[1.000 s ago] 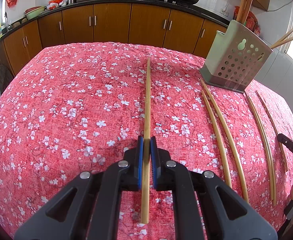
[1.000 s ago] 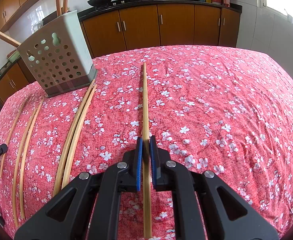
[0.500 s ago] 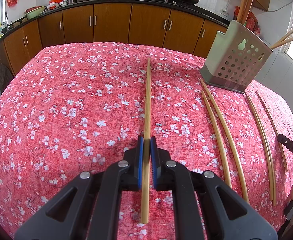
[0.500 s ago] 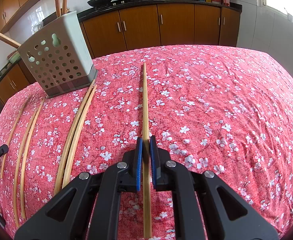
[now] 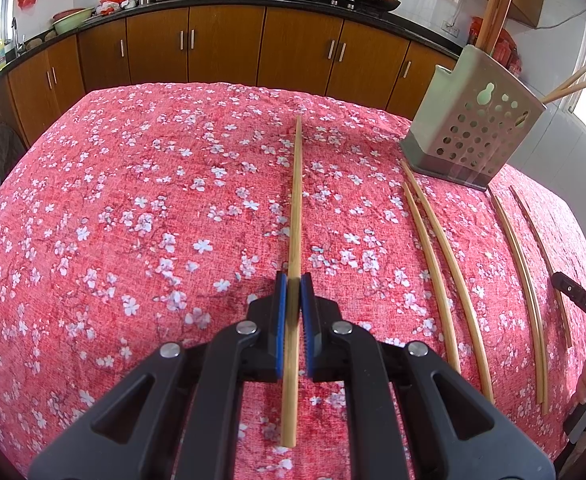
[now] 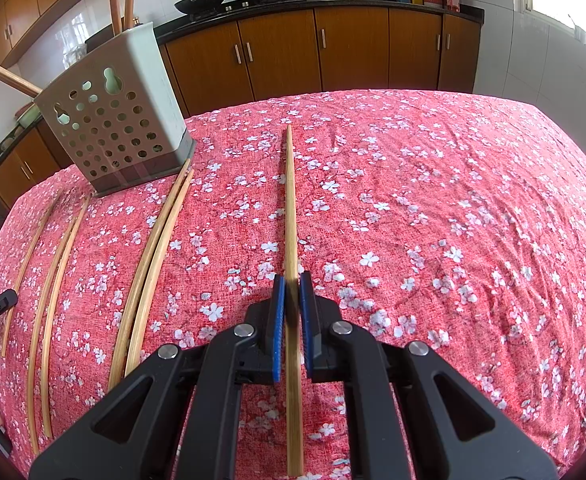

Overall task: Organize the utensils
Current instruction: 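Hold the grasped chopsticks on the cloth with both grippers, then lift the right gripper's chopstick over the metal holder while the left gripper carries its chopstick there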

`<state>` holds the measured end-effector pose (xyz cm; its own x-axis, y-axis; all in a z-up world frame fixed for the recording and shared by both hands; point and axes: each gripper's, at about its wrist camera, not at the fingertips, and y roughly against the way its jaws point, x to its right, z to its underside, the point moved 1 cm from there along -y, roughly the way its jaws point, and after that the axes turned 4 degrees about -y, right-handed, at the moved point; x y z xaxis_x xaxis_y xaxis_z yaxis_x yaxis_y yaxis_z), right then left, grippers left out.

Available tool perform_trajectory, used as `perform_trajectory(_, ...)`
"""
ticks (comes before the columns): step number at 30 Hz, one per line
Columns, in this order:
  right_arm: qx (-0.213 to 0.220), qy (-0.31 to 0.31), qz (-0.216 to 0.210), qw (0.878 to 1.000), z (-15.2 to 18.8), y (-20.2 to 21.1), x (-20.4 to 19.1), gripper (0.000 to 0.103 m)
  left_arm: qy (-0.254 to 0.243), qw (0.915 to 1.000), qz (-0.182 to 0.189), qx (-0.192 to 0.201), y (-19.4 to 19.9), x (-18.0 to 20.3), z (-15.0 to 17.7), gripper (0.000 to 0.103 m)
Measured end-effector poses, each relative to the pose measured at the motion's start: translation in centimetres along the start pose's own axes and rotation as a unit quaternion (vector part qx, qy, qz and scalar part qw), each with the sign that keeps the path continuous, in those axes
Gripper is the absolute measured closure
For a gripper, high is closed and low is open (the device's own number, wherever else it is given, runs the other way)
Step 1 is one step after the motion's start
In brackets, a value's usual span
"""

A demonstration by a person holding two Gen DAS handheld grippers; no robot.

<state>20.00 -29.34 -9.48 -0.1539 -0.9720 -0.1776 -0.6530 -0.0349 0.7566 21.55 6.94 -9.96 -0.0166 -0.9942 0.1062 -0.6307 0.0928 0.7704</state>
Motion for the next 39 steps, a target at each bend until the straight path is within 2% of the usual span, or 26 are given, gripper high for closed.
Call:
perform_trajectory(7, 0.0, 0.0, 0.0, 1.0, -0.1, -0.1, 0.1, 0.094, -0.003, 1.0, -0.004, 0.0, 0.0, 0.0, -0.1, 0.093)
perform_trajectory(17, -0.001, 0.02, 0.009, 1.0, 1.6, 1.4, -0.4, 0.094, -0.05, 0.9983, -0.028, -0.007, 1.1, 1.2, 1.5, 0.093)
perform_trajectory(26, 0.003, 0.017, 0.0, 1.0, 1.6, 2.3, -0.1, 0.095, -0.059, 0.9977, -0.031, -0.004, 1.9, 1.4, 1.7, 0.095)
perform_trajectory(34, 0.065, 0.012, -0.008, 0.998, 0.2, 6.3, 0.1, 0.095, -0.056, 0.996, -0.022, 0.066, 6.3, 1.8, -0.3, 0.095)
perform_trajectory(39, 0.12, 0.012, -0.018, 0.992, -1.6, 9.5, 0.1, 0.095, -0.047, 0.9906, -0.01, 0.128, 10.1, 2.3, -2.3, 0.095)
